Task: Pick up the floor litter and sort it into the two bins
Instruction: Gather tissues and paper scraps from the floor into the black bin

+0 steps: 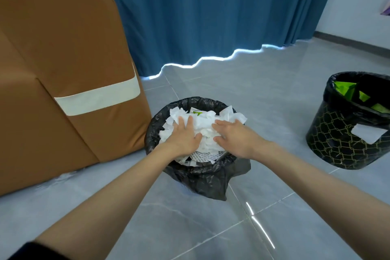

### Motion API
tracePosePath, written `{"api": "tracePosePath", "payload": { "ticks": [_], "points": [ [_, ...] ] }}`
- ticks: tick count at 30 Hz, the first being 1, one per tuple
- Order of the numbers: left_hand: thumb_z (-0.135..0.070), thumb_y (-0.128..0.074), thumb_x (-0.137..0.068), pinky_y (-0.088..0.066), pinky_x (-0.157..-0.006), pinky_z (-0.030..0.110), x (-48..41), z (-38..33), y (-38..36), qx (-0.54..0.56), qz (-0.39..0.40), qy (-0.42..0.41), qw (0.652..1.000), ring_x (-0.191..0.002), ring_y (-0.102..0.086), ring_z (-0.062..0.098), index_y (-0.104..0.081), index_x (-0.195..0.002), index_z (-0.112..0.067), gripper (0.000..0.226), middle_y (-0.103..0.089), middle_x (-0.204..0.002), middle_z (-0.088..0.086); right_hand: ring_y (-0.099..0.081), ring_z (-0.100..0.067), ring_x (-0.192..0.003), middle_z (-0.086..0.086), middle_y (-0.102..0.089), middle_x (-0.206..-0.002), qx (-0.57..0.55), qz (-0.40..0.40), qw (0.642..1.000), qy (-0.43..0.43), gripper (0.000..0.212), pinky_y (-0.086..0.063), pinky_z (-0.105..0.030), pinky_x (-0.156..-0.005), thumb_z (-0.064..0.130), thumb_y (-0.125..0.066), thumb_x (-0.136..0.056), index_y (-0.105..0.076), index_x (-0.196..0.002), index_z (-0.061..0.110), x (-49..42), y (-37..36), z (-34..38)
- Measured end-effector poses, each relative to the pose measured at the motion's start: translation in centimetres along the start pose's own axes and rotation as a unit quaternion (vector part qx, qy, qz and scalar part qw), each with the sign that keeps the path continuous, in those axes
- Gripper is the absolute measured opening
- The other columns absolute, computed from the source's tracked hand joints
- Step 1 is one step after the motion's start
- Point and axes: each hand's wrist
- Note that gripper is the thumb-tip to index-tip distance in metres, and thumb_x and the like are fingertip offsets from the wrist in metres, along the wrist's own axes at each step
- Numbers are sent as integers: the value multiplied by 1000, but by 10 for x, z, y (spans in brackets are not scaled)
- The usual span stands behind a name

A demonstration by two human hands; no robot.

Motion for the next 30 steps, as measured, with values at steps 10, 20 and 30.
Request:
{"api": "tracePosePath", "payload": {
  "ticks": [10,20,30],
  "points": [
    [-41,-21,-101,4,-119,42,-27,13,-20,-82,94,-5,992,-143,21,29,14,-146,-2,70,17,-155,16,-47,-29,-125,-8,-45,-142,149,185,971,-23,39,-37,-41,-106,23,-34,-99,-46,-133,10,-43,-21,-3],
    [-41,-18,-101,2,-119,40,-29,16,-31,-136,100,-10,986,-144,16,28,15,-147,-7,66,16,-156,14,-55,-28,-112,-11,-57,-124,171,184,968,-22,30,-45,-33,-84,14,-38,-96,-53,-120,4,-47,-27,9],
    [-57,-30,-93,-27,-104,41,-5,8,-2,-170,-126,-55,976,-128,-32,28,-31,-144,-23,60,-45,-140,5,-51,-23,-119,-2,-54,-130,36,-25,999,14,42,-44,-31,-93,16,-48,-90,-51,-130,27,-15,4,-18]
  ]
}}
Point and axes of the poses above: each hand's wrist, its own x-axis away from the middle knuckle, its own y-axis out of the back of the hand, z = x × y
